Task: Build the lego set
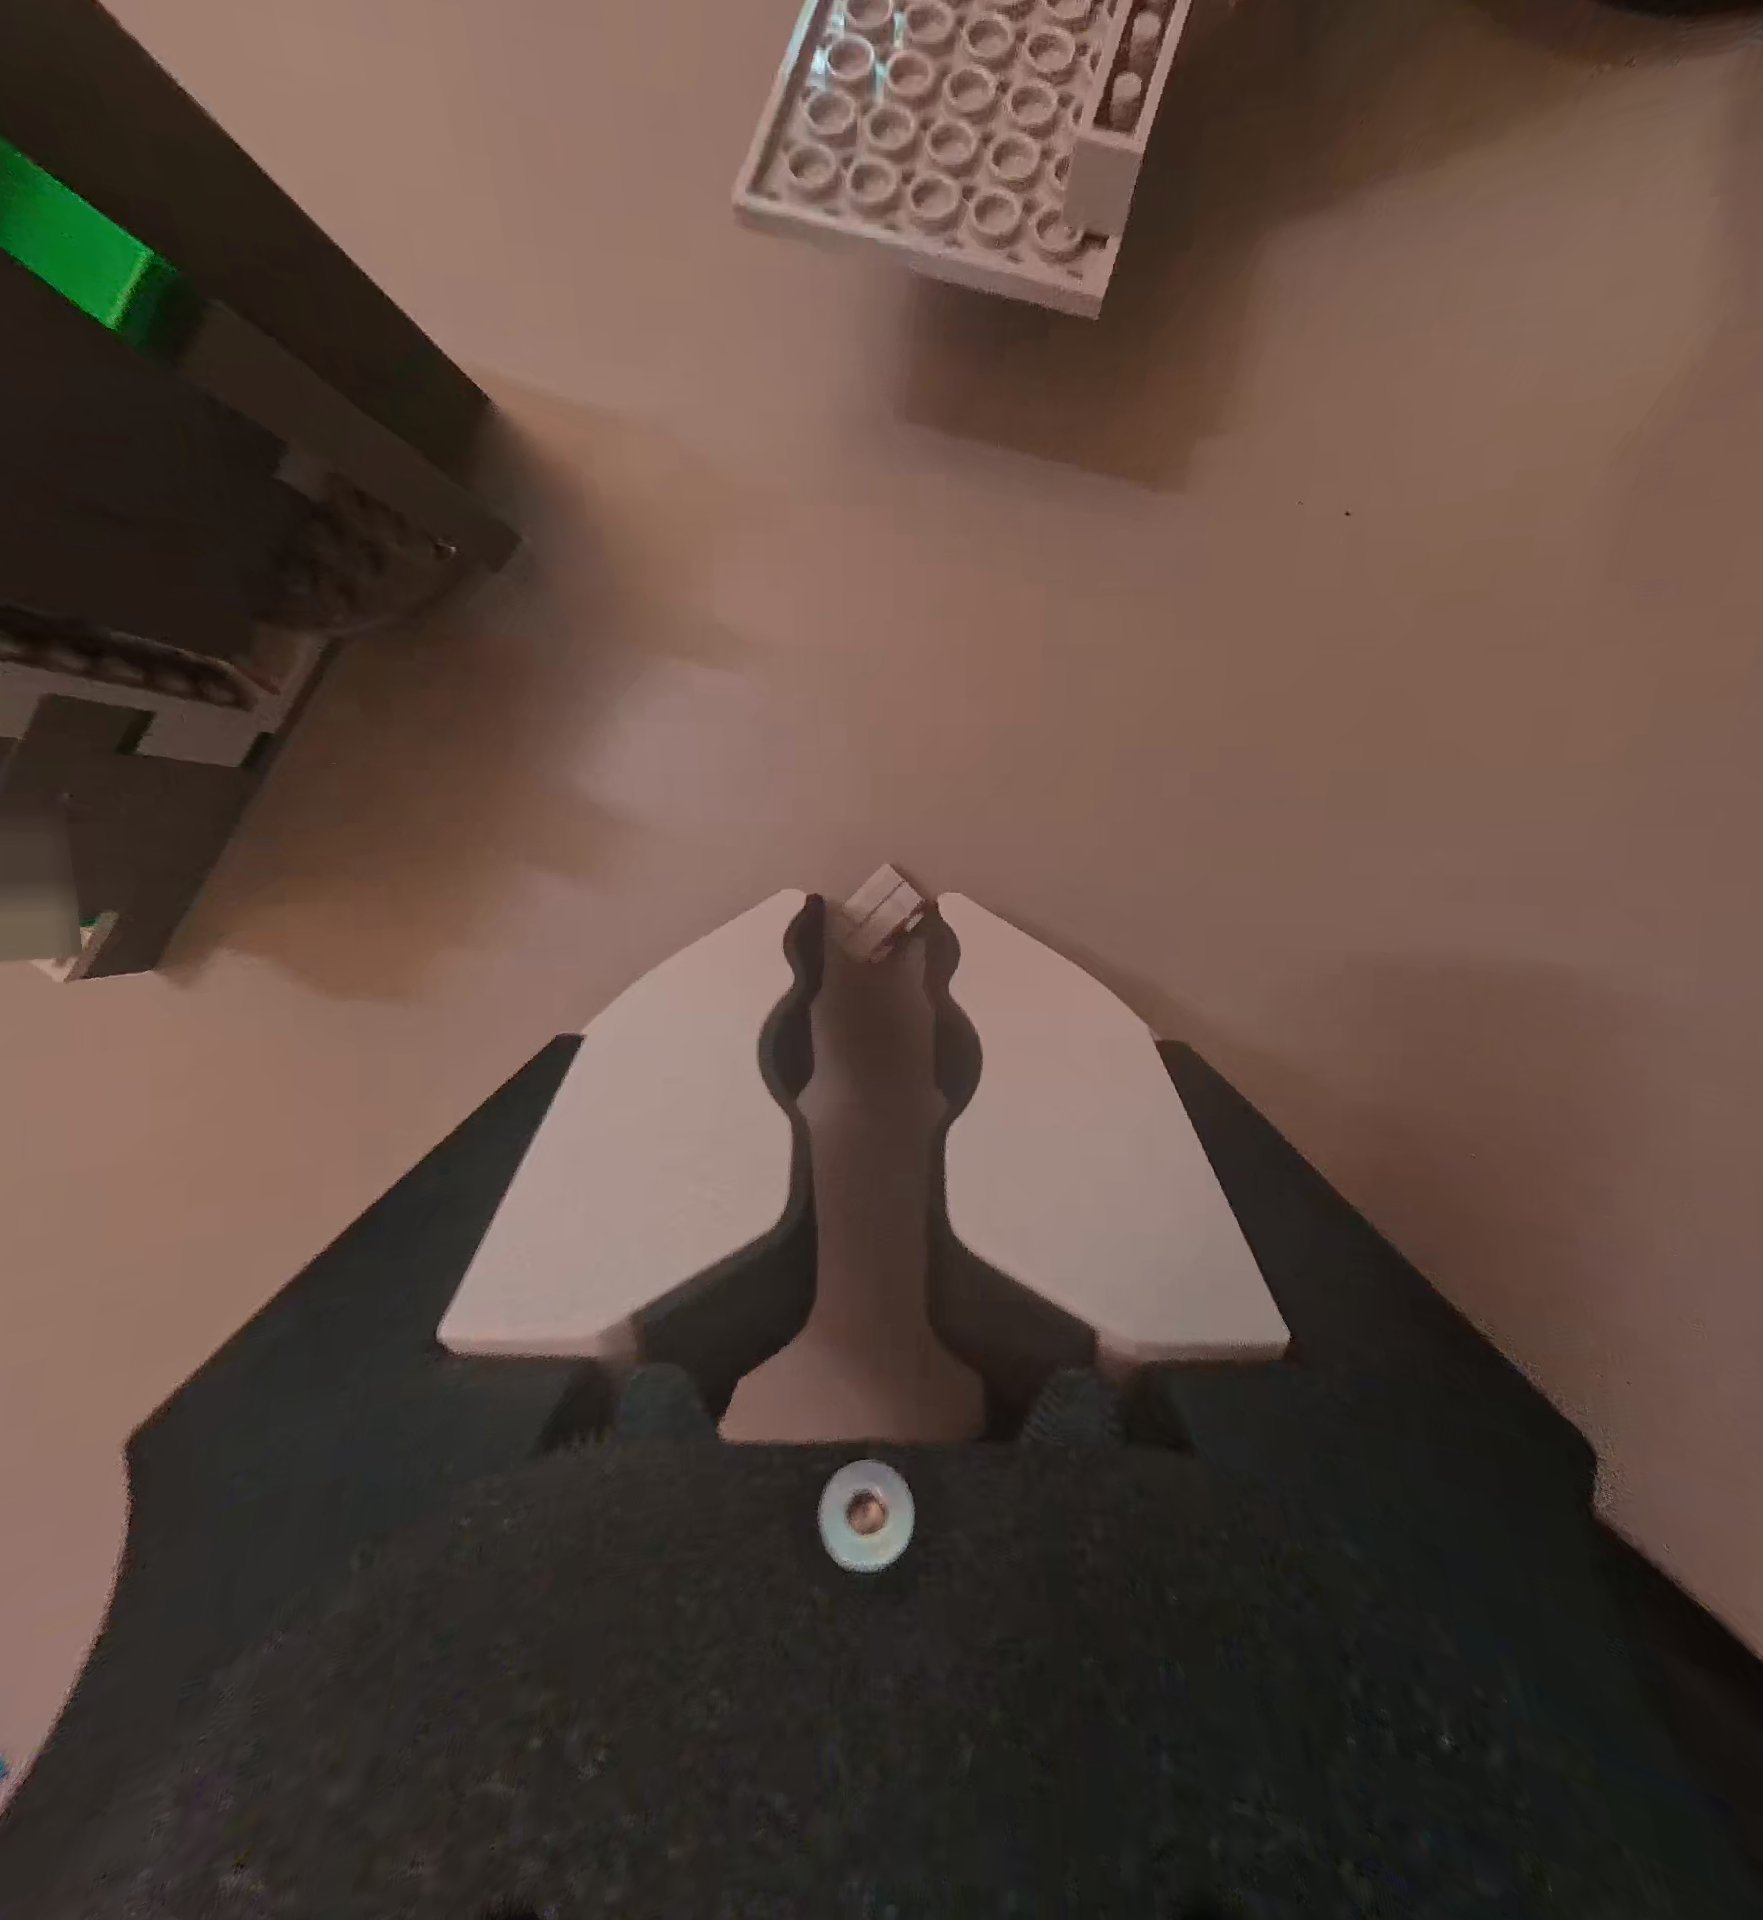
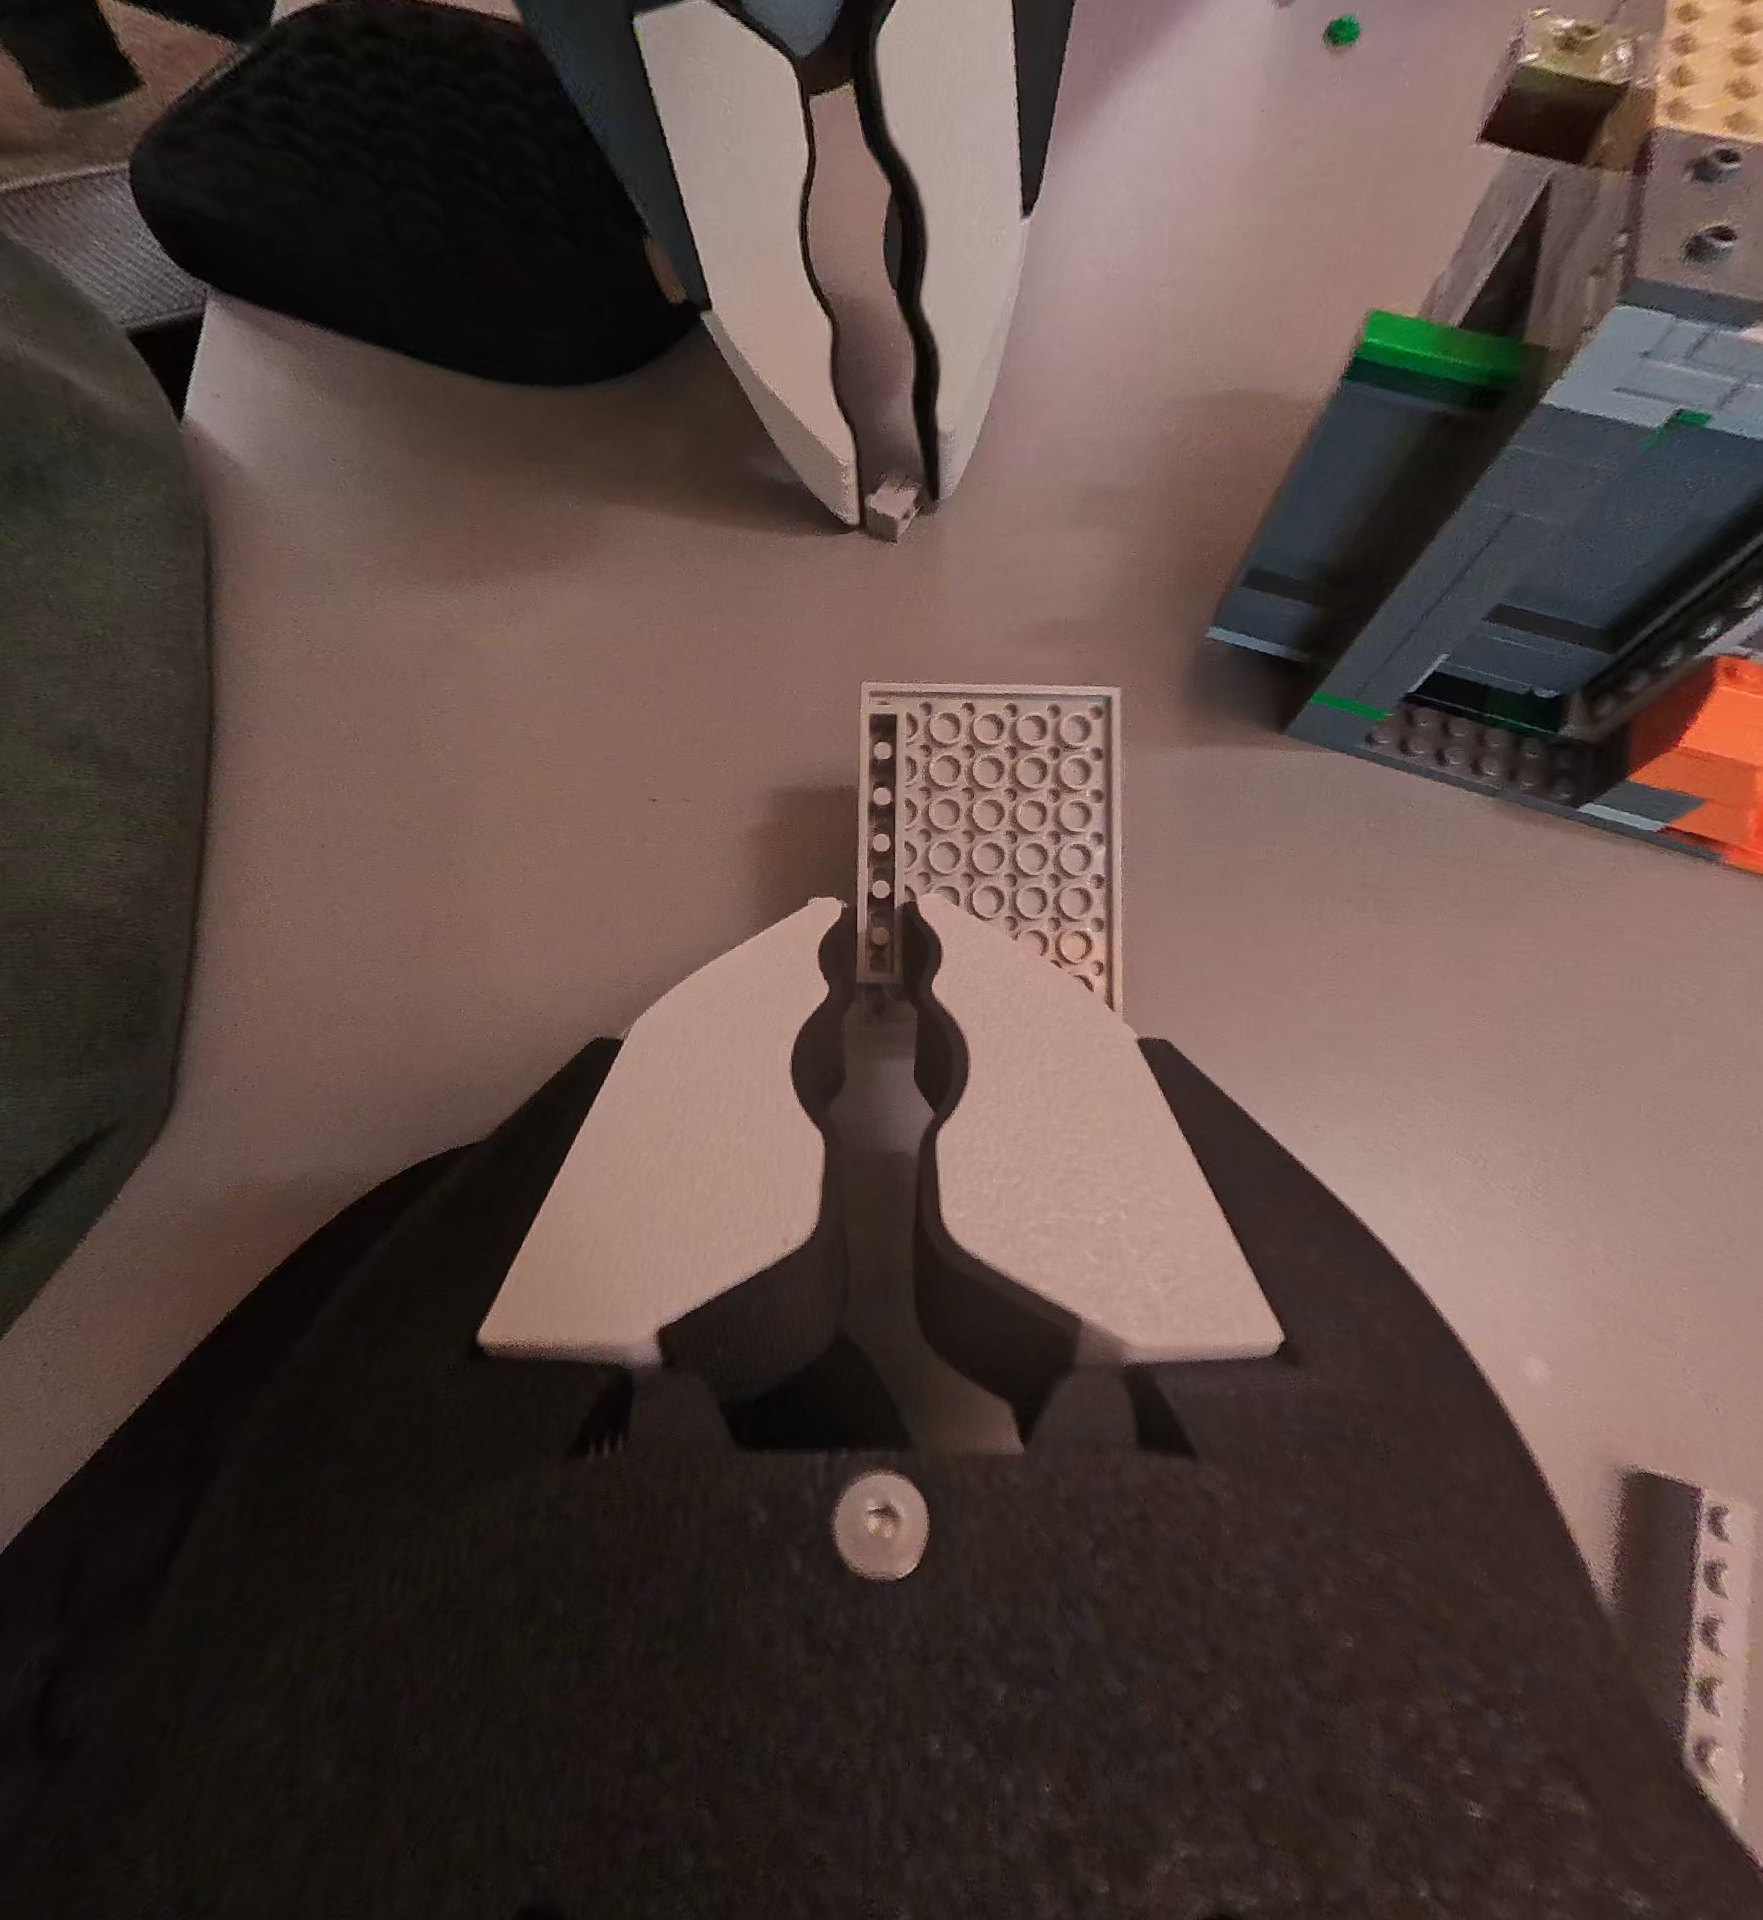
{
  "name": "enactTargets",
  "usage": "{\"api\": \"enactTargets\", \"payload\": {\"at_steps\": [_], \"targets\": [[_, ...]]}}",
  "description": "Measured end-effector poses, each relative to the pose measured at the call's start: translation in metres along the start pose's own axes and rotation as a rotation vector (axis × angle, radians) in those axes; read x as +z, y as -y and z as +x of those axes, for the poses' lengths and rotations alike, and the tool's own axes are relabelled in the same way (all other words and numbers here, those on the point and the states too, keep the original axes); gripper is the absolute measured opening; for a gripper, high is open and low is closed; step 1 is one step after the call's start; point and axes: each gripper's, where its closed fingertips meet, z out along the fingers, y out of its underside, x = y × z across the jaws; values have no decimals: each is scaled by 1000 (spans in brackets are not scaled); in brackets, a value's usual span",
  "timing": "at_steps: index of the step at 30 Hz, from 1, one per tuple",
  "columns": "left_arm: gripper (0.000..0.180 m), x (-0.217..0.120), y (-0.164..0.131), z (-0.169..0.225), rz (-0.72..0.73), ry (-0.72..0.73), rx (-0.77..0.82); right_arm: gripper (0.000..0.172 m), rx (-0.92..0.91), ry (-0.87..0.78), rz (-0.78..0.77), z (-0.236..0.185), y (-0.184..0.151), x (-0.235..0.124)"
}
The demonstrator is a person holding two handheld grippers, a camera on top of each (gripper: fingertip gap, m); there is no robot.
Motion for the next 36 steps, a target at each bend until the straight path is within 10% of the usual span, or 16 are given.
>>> {"api": "enactTargets", "payload": {"at_steps": [9, 17, 26, 36], "targets": [[17, 1, 1, 1, 24, 5, 16, 8, -172, -22, -241, -1, -6, 13], [17, -3, 13, 6, 141, 19, 38, 20, -126, 5, -153, -9, 11, 12], [17, -45, 80, 17, 532, 247, 134, 18, 500, 215, 249, -10, 67, 7], [14, -58, 92, 21, 584, 357, 216, 8, 730, 345, 295, -12, 88, 11]]}}
